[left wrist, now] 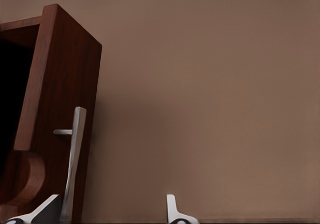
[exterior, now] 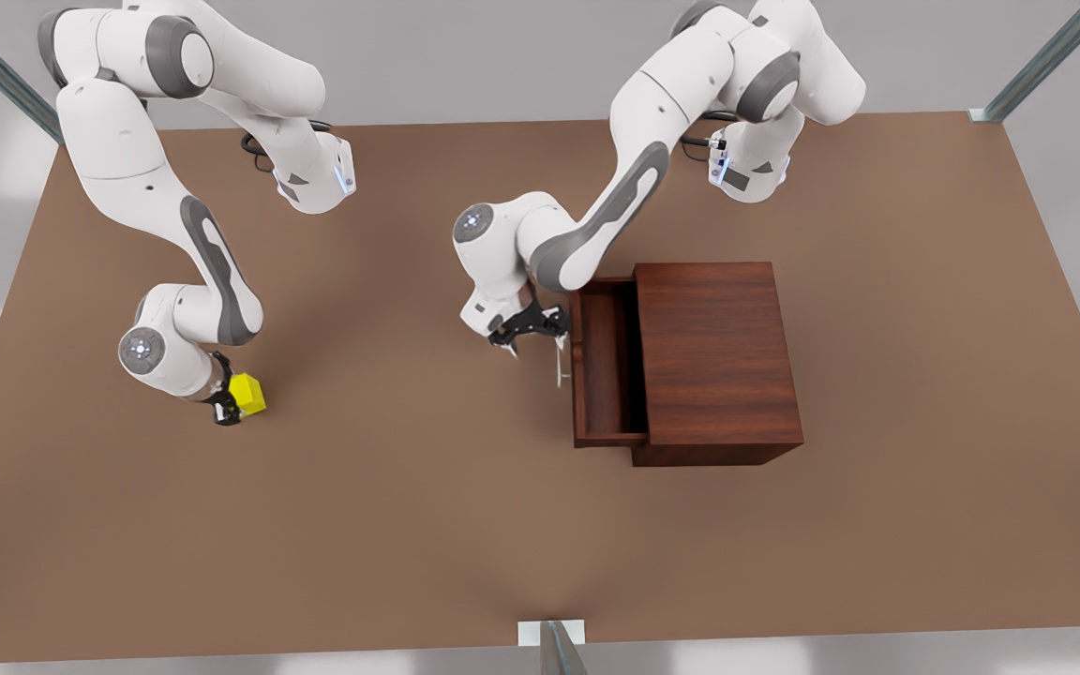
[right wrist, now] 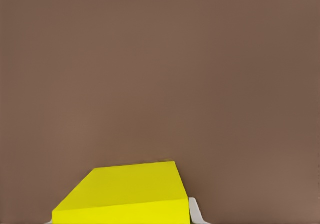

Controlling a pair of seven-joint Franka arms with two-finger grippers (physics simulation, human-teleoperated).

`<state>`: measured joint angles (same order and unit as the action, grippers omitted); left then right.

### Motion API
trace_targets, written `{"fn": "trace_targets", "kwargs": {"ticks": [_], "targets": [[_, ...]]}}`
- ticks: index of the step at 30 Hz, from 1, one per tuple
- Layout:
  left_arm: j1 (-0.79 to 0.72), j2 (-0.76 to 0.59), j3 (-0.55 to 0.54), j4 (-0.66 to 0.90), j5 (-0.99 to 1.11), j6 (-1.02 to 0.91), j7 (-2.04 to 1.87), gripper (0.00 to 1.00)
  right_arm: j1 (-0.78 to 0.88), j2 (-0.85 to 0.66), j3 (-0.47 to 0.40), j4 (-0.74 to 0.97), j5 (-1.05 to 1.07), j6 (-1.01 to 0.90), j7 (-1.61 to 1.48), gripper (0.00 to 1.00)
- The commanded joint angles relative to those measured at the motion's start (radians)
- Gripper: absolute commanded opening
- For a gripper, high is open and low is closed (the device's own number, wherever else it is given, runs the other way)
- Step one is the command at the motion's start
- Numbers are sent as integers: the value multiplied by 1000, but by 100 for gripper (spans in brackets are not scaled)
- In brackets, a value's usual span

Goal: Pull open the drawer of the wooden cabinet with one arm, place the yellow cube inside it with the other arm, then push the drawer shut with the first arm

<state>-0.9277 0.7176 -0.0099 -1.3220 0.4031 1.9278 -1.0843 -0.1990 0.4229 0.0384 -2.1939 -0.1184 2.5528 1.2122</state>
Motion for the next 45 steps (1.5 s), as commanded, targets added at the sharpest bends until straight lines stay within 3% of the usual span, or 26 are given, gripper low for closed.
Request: {"fn": "trace_targets", "kwargs": {"ticks": [1, 3, 5, 6, 7, 8, 9, 10, 11, 13, 16, 19, 20, 21, 27, 30, 37, 45], "targets": [[-16, -18, -1, 1, -3, -45, -17, 100, 0, -1, 1, 0, 0, 1, 12, 80], [-29, -75, -27, 3, -4, -182, -13, 100, 0, -1, 1, 0, 0, 1, 20, 77], [32, -213, -10, 9, -153, -352, 138, 100, 0, -4, 1, 2, 0, 0, 21, 76], [127, -280, -10, 15, -217, -440, 277, 100, 0, -13, 1, 2, 2, -5, 21, 76], [343, -380, -9, 9, -248, -509, 604, 100, 0, -27, 8, 2, 9, -14, 27, 76], [496, -392, -9, 6, -251, -509, 808, 100, 0, -42, 17, 6, 13, -29, 52, 75], [660, -392, -10, 7, -312, -494, 995, 100, 1, -72, 34, 11, 49, -58, 69, 74], [843, -403, -10, 7, -499, -411, 1093, 100, 4, -95, 52, 31, 75, -100, 75, 74], [906, -431, -6, -6, -555, -333, 1087, 100, 9, -105, 64, 62, 79, -147, 110, 74], [917, -596, 5, -259, -507, -162, 1101, 100, 10, -122, 103, 129, 80, -246, 184, 74], [919, -595, 24, -227, -501, -314, 1097, 100, 12, -122, 182, 260, 80, -394, 337, 74], [914, -576, 28, -197, -497, -329, 1098, 100, 39, -113, 258, 371, 82, -505, 510, 74], [908, -561, 27, -165, -497, -369, 1098, 100, 79, -111, 258, 413, 83, -537, 581, 73], [911, -474, 27, -22, -509, -526, 1100, 100, 121, -104, 258, 464, 83, -575, 652, 73], [903, -469, 21, -31, -497, -507, 1097, 100, 311, -4, 259, 746, 138, -773, 966, 73], [903, -469, 21, -31, -498, -503, 1095, 100, 457, 102, 258, 980, 149, -847, 1216, 73], [903, -475, 21, -48, -507, -504, 1089, 100, 630, 131, 251, 1092, 149, -833, 1524, 73], [900, -477, 21, -54, -507, -501, 1087, 100, 759, 287, 228, 1261, 140, -778, 1707, 73]]}}
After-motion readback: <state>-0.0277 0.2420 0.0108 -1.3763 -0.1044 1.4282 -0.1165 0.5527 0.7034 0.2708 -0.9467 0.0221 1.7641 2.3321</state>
